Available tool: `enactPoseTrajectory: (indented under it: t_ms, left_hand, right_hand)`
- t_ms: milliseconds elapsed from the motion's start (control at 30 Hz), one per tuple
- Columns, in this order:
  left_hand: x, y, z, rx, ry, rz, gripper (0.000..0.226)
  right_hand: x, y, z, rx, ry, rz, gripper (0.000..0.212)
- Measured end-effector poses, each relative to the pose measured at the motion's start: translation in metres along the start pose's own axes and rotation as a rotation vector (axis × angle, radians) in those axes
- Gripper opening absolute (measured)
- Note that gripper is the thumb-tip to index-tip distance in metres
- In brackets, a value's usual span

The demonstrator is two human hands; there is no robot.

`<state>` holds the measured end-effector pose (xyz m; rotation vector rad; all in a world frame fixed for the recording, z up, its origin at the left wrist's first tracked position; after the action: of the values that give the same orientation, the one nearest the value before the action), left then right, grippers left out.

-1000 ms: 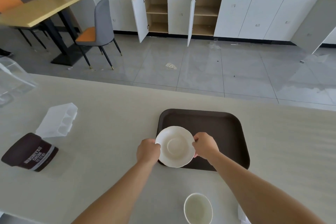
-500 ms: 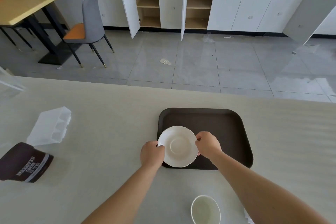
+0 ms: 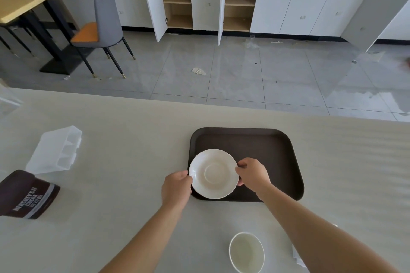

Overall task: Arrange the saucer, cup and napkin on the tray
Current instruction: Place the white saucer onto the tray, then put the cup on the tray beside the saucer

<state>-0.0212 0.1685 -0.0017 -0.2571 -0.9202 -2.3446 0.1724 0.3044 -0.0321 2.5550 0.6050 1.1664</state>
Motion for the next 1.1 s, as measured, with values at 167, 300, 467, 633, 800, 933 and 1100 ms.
enactPoseTrajectory:
  t_ms: [167,300,467,633,800,933,1100]
  left_hand:
    - [0.014,0.007,-0.031,-0.183,-0.429,0.12,0.041]
    - [0.016,0.01,-0.058,-0.373,-0.8,0.135,0.051]
    - [0.004,0.015,-0.082,-0.461,-1.005,0.171,0.054]
    - [0.0,0.012,-0.097,-0.502,-1.037,0.19,0.065]
    - [-0.003,0.011,-0.104,-0.517,-1.033,0.209,0.068]
    - [-0.001,0.009,-0.107,-0.53,-1.026,0.235,0.067]
    - [-0.002,0.007,-0.111,-0.557,-1.002,0.262,0.066]
  right_hand:
    - [0.015,0.026,0.018,0.014,-0.064,0.088,0.025]
    - [0.025,0.074,0.031,0.029,-0.153,0.104,0.015]
    - [0.028,0.146,0.047,0.067,-0.191,0.058,0.018]
    - [0.029,0.208,0.061,0.123,-0.169,0.099,0.007]
    - [0.011,0.243,0.067,0.162,-0.083,0.008,0.041]
    - [-0.001,0.248,0.067,0.147,0.065,-0.011,0.066]
    - [-0.011,0.245,0.079,0.092,0.113,0.031,0.04]
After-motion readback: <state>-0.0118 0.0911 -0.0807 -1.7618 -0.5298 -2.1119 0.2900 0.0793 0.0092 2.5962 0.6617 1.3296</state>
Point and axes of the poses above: each hand's wrist, its own y-axis away from the middle knuckle, its own x-axis out of the back of the hand, z = x × y, the point moved 3 cm from there along -y, towards the middle knuckle, and after that the axes turned 6 degrees about x, right-handed, at the moved point
